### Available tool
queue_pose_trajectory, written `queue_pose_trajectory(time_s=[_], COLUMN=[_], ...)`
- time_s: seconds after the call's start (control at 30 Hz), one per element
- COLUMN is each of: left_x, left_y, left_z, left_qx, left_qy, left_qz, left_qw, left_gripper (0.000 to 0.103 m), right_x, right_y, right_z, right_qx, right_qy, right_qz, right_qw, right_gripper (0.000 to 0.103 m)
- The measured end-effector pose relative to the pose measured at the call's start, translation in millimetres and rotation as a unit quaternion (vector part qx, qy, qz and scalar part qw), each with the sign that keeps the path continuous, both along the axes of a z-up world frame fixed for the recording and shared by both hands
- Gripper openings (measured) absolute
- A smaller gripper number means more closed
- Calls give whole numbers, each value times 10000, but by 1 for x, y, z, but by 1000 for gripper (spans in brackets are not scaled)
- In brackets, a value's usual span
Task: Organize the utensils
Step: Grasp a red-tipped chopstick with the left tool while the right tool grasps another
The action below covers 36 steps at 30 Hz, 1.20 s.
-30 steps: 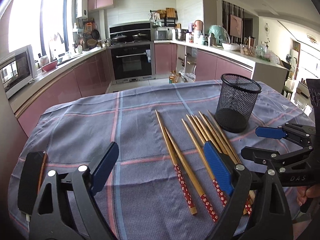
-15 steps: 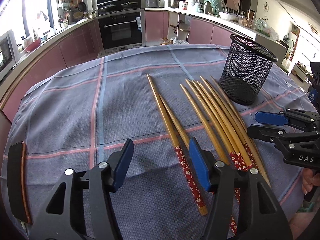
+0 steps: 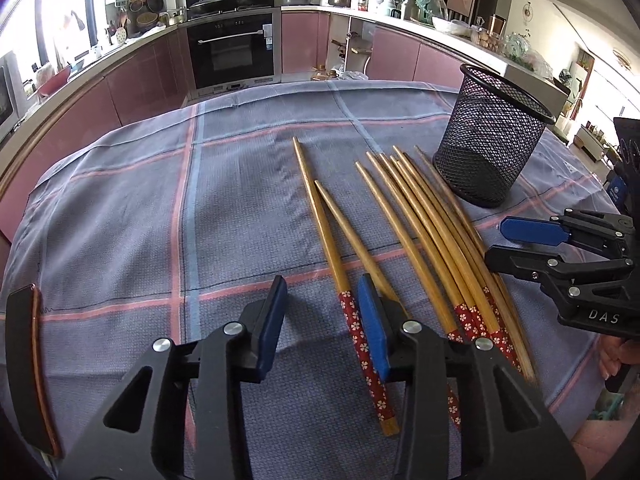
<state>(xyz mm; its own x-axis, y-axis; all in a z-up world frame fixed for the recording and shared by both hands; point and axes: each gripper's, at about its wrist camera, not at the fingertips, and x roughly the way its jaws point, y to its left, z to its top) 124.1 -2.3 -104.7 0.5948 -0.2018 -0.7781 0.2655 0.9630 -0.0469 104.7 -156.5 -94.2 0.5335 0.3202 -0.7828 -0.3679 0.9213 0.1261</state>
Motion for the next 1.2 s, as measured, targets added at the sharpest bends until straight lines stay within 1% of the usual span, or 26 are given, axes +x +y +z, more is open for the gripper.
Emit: queue_pose_trajectory(time_s=[0.1,0.27,0.37,0.43,0.47,0.53,0.67,0.73,0.83,0.93,1.0,1.1,1.2], left_x=[6,17,18,16,15,13,7,3,-4,-13,-20,-28,-32], left_y=[-4,-6,-7,-6,-5,-1,6,10,16,17,15,9,2], left_z=[1,-2,-2,-2,-2,-2,-2,-1,3,8,10,9,5], left_qx=[25,16,5,-7,-44,-176,-336,-373,-500,-651,-794,-840,-816], left_qy=[-4,60,58,41,46,95,118,81,45,25,38,100,209], left_qz=[-40,-29,39,113,133,200,392,486,516,430,270,76,-73], left_qw=[10000,10000,10000,9999,9999,9996,9986,9981,9974,9969,9965,9964,9964], left_gripper=[37,37,35,25,22,9,8,8,8,8,8,8,8], right_x=[3,6,7,8,9,8,5,4,1,-4,-9,-12,-12], right_y=[9,9,5,0,-3,-5,-10,-14,-19,-23,-23,-15,-4], right_z=[-1,-1,-1,-2,-2,-2,-3,-2,0,6,10,13,9], right_qx=[-166,-131,-28,217,340,451,651,730,828,928,1055,999,867], right_qy=[-66,-96,-87,12,77,110,133,128,73,-6,-48,-68,48], right_qz=[48,86,37,27,43,38,-43,-91,-121,-109,21,262,461], right_qw=[9998,9998,10000,9998,9994,9989,9978,9972,9965,9956,9944,9946,9952], right_gripper=[38,37,30,19,17,12,10,6,6,6,6,6,5])
